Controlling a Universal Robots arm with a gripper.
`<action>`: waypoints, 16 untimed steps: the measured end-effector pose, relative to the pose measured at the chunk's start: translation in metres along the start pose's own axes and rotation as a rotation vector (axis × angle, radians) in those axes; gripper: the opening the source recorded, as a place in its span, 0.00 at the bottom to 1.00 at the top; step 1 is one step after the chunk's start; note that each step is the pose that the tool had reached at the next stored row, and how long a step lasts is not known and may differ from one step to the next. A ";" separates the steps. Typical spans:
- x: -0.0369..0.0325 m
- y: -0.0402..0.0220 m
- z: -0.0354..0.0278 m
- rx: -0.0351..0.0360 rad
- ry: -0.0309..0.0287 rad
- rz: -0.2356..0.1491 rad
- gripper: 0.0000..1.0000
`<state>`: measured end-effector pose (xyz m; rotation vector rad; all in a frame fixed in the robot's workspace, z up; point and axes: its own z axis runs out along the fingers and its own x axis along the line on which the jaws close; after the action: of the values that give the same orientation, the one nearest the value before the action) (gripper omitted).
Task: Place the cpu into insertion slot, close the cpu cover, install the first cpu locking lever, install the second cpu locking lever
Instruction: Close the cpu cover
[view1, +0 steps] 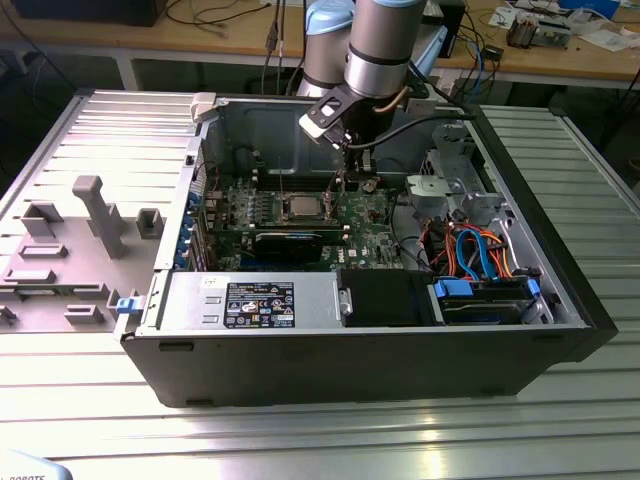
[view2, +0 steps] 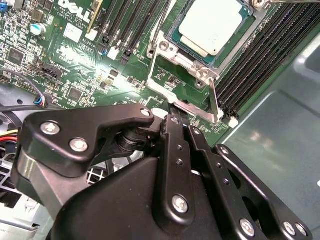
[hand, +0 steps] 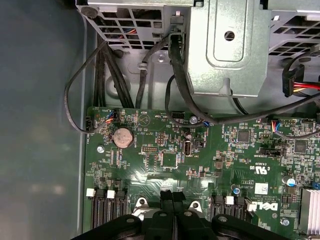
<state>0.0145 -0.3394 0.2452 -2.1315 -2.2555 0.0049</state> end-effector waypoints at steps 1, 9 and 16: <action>0.0000 -0.0003 0.0000 0.0000 0.0000 0.000 0.11; 0.0002 -0.0032 0.0001 0.0000 0.0000 0.000 0.11; 0.0003 -0.0052 0.0002 0.0000 0.0000 0.000 0.11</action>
<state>0.0093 -0.3394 0.2452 -2.1315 -2.2555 0.0049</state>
